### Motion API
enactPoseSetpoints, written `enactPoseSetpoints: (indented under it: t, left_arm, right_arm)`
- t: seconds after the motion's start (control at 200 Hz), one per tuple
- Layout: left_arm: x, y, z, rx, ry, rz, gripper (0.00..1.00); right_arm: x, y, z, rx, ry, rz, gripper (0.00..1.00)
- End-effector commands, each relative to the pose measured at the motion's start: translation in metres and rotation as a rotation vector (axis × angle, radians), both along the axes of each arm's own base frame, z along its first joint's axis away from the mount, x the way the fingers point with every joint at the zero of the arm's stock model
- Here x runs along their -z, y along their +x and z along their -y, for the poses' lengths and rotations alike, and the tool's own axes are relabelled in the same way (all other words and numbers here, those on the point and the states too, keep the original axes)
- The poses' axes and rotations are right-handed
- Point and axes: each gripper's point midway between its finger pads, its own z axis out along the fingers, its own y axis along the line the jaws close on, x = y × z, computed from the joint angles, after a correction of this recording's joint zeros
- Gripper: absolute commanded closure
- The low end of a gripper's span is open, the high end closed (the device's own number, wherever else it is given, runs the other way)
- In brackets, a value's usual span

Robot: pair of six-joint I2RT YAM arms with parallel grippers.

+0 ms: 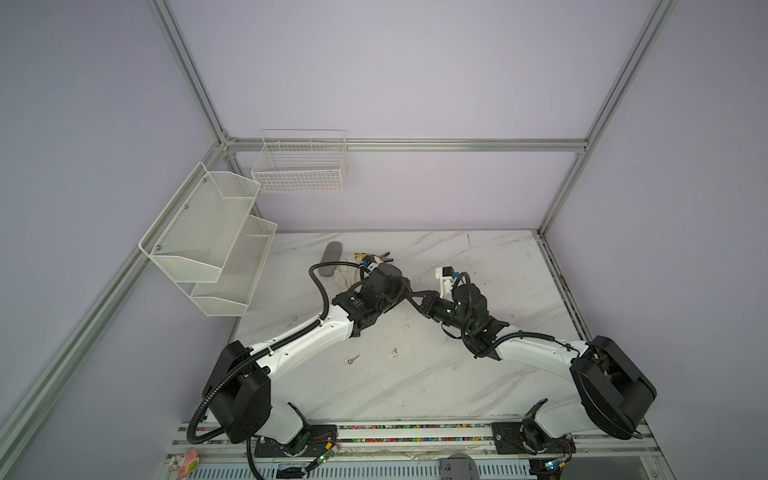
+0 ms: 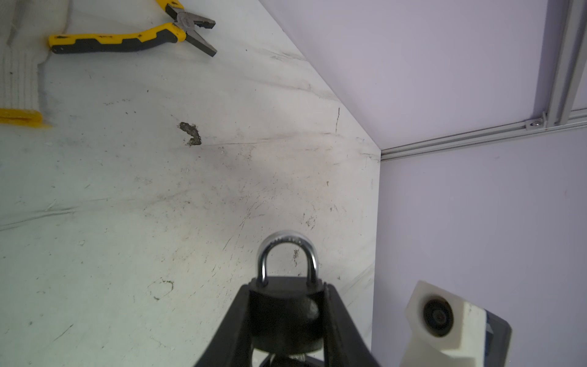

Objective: Unlock with the key

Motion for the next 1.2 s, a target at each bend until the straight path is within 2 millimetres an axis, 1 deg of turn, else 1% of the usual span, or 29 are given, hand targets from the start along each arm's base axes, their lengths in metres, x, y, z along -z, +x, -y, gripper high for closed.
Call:
enactPoseSetpoints:
  t: [0.0, 0.12, 0.315, 0.545, 0.625, 0.715, 0.86, 0.975, 1.06, 1.165, 1.195]
  left_arm:
    - [-0.021, -0.011, 0.022, 0.088, -0.136, 0.041, 1.0]
    - [-0.027, -0.009, 0.026, 0.101, -0.168, 0.061, 1.0]
    - [-0.029, -0.008, 0.029, 0.101, -0.196, 0.069, 1.0]
    - [-0.027, -0.005, 0.029, 0.091, -0.207, 0.074, 1.0]
    - [-0.026, -0.003, 0.028, 0.081, -0.204, 0.077, 1.0]
    - [-0.029, -0.002, 0.026, 0.072, -0.207, 0.093, 1.0]
    - [-0.029, -0.002, 0.026, 0.069, -0.226, 0.1, 1.0]
    - [-0.032, -0.002, 0.025, 0.068, -0.242, 0.114, 1.0]
    - [-0.032, -0.001, 0.023, 0.062, -0.222, 0.114, 1.0]
    - [-0.03, 0.001, 0.018, 0.054, -0.17, 0.113, 1.0]
    - [-0.029, 0.002, 0.015, 0.052, -0.152, 0.116, 1.0]
  right_arm:
    - [-0.033, -0.004, -0.005, -0.067, 0.135, 0.04, 1.0]
    - [-0.044, -0.006, -0.008, -0.105, 0.174, 0.041, 1.0]
    - [-0.05, -0.007, -0.006, -0.123, 0.229, 0.017, 1.0]
    - [-0.06, -0.009, -0.006, -0.145, 0.273, 0.014, 1.0]
    - [-0.06, -0.009, -0.006, -0.148, 0.283, 0.009, 1.0]
    - [-0.06, -0.009, -0.005, -0.145, 0.292, 0.003, 1.0]
    - [-0.071, -0.01, -0.005, -0.158, 0.336, 0.014, 1.0]
    - [-0.075, -0.01, -0.004, -0.152, 0.341, 0.023, 1.0]
    - [-0.072, -0.008, -0.004, -0.144, 0.318, 0.027, 1.0]
    - [-0.057, -0.004, -0.004, -0.12, 0.246, 0.02, 1.0]
    - [-0.055, -0.003, -0.003, -0.114, 0.232, 0.026, 1.0]
